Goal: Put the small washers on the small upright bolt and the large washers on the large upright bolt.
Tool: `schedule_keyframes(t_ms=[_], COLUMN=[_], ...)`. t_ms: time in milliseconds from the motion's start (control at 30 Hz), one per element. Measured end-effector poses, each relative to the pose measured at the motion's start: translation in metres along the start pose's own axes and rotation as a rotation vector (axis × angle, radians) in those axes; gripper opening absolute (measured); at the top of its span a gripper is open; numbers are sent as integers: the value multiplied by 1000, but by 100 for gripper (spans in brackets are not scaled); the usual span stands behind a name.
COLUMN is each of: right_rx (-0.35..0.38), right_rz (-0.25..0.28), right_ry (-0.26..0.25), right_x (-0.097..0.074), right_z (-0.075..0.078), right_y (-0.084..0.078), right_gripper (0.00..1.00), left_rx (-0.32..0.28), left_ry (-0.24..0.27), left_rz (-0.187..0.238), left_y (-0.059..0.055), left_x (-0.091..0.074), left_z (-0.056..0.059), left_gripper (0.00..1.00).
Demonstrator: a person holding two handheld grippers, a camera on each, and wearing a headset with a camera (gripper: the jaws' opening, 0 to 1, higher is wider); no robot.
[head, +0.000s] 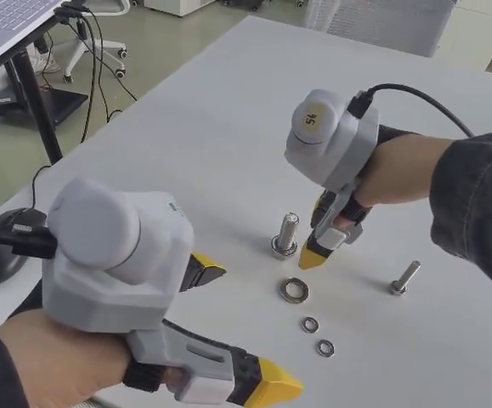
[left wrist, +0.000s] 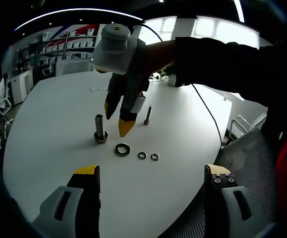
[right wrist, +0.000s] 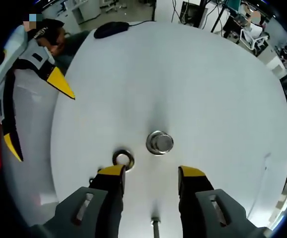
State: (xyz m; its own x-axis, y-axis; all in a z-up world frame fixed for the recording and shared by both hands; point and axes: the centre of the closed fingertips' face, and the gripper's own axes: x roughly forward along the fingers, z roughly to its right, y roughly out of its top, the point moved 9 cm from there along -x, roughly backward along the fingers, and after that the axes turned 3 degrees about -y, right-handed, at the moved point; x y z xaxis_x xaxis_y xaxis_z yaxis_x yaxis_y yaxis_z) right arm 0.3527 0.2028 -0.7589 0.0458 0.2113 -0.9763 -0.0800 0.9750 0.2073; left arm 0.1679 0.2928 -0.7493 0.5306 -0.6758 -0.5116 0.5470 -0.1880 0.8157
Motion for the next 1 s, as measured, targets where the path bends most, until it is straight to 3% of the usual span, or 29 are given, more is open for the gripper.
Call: schedule_keyframes(t_ms=[333,1000], right_rx=[27,51], right_rz=[-8,7], right_ry=[18,55], right_x=[4,26], right_z=[-14,-36], right_y=[-11,-7], right_gripper=[44,38], left_rx=[7,18], left_ry=[-5,-3], left_rz=[-3,2], left_y=[0,3], left_x=[0,1], left_z=[0,-1], left_gripper=[86,86])
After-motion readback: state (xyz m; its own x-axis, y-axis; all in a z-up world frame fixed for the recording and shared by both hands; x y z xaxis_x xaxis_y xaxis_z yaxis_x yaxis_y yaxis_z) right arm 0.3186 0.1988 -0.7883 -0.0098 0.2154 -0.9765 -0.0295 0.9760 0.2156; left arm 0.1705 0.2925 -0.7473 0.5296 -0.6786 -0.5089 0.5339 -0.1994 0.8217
